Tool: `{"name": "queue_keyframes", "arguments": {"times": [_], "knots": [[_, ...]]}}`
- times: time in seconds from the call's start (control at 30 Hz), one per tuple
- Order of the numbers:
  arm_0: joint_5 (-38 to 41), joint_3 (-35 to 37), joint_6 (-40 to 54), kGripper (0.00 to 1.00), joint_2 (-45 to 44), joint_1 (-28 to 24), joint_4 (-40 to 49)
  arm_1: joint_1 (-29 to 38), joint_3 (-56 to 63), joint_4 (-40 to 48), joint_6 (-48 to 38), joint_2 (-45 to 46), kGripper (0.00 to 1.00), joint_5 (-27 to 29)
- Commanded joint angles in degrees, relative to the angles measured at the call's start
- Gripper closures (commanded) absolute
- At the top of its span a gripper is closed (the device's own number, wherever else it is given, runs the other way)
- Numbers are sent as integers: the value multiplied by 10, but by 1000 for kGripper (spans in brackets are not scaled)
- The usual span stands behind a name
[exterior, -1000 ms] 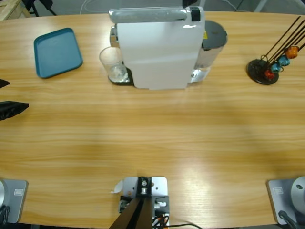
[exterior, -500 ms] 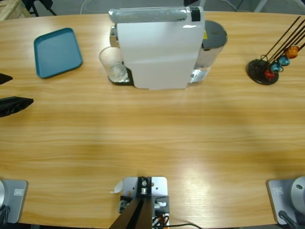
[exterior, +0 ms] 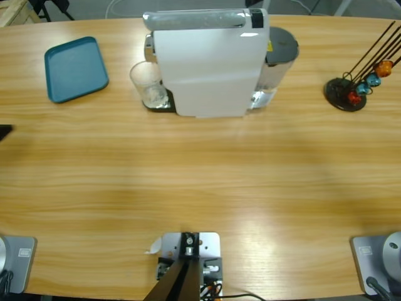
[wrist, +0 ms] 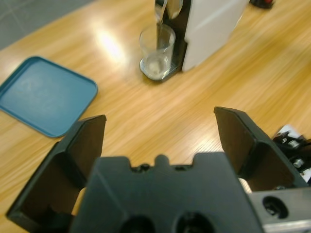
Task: Pour coffee
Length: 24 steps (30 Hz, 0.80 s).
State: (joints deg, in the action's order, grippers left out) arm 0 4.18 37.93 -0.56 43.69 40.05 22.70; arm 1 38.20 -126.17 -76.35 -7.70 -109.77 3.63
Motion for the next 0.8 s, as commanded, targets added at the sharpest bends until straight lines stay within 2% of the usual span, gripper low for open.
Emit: {"name": "queue_keyframes", "arguments": {"times": [0.03, 0.13, 0.23, 0.37, 0.47, 0.57, 0.7, 0.8], "knots": [[39, -13, -29, 0, -90, 0, 61, 5, 193, 76, 37, 182, 0, -26], [39, -5, -30, 0, -70, 0, 64, 5, 329, 105, 36, 296, 0, -39], [39, 4, -29, 0, -64, 0, 74, 5, 459, 145, 36, 401, 0, -76], [44, 13, -30, 0, -69, 1, 112, 6, 622, 262, 37, 533, 0, -93], [54, 19, -28, 0, -53, 1, 121, 6, 724, 346, 39, 576, 0, -74], [62, 39, -25, 0, -33, 1, 135, 6, 787, 388, 38, 599, 0, -67], [87, 52, -12, 0, -21, 6, 141, 5, 798, 391, 43, 613, 0, -95], [87, 49, -1, 0, -14, 6, 142, -7, 828, 444, 45, 593, 0, -92]]}}
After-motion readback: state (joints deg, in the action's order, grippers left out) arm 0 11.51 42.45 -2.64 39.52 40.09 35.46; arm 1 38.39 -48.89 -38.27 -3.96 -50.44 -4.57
